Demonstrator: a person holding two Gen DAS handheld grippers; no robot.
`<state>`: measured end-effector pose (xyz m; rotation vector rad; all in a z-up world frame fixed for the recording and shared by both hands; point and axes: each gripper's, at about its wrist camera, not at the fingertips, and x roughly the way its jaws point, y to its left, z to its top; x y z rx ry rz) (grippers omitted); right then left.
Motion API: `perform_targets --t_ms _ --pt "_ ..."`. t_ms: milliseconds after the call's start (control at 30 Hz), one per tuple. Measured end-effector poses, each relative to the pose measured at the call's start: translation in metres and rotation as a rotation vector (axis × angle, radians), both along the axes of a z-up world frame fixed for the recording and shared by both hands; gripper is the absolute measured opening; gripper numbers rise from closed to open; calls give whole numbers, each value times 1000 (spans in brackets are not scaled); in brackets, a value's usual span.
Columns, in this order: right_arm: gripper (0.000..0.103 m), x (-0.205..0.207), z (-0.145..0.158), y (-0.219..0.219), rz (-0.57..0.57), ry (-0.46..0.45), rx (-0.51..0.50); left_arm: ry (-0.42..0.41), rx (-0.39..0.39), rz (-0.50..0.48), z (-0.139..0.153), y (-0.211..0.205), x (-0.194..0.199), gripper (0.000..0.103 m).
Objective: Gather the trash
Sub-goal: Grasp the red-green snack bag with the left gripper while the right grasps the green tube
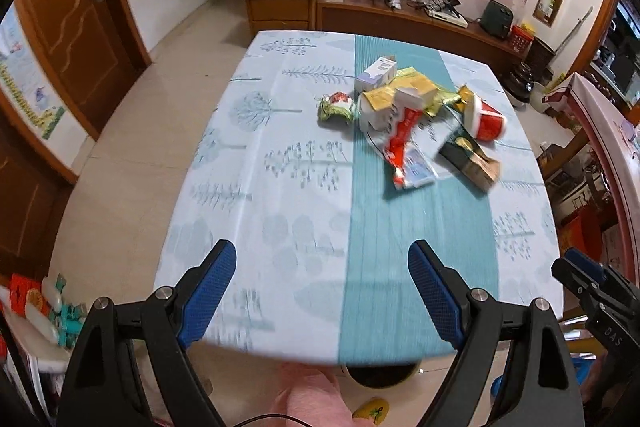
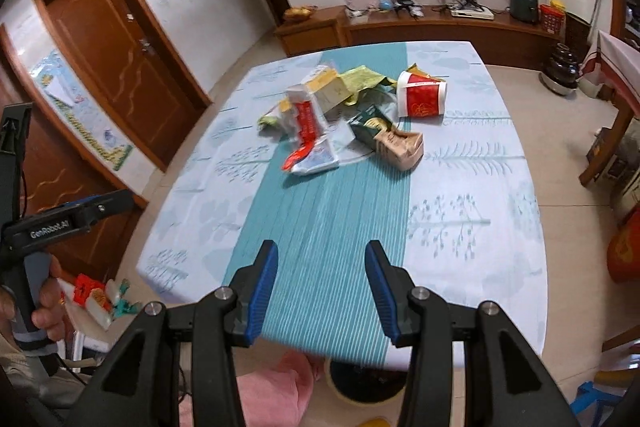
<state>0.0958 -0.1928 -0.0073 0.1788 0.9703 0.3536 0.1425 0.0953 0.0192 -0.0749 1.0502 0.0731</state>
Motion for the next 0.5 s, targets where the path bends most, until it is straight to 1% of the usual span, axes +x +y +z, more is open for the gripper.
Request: perform_targets --t_ms 133,167,267,367,400,433,500 --pt "45 58 -12 21 -44 -6 -102 49 -34 -38 -21 30 74 87" --pt "45 71 -16 24 -55 2 -117 69 -42 -47 -29 38 101 87" --pt "45 122 -32 34 -86 27 -183 104 -58 -63 -47 54 154 87" --pt "45 161 -48 39 -98 27 -249 145 -73 -78 -71 63 208 87" --pt "49 174 -55 40 -96 33 -268 161 -75 -88 -79 63 222 87" --pt "55 186 -62 41 -95 46 -287 176 -72 -99 -86 62 233 87" --pt "59 204 -74 41 -84 69 -318 215 -69 -125 -102 57 257 87"
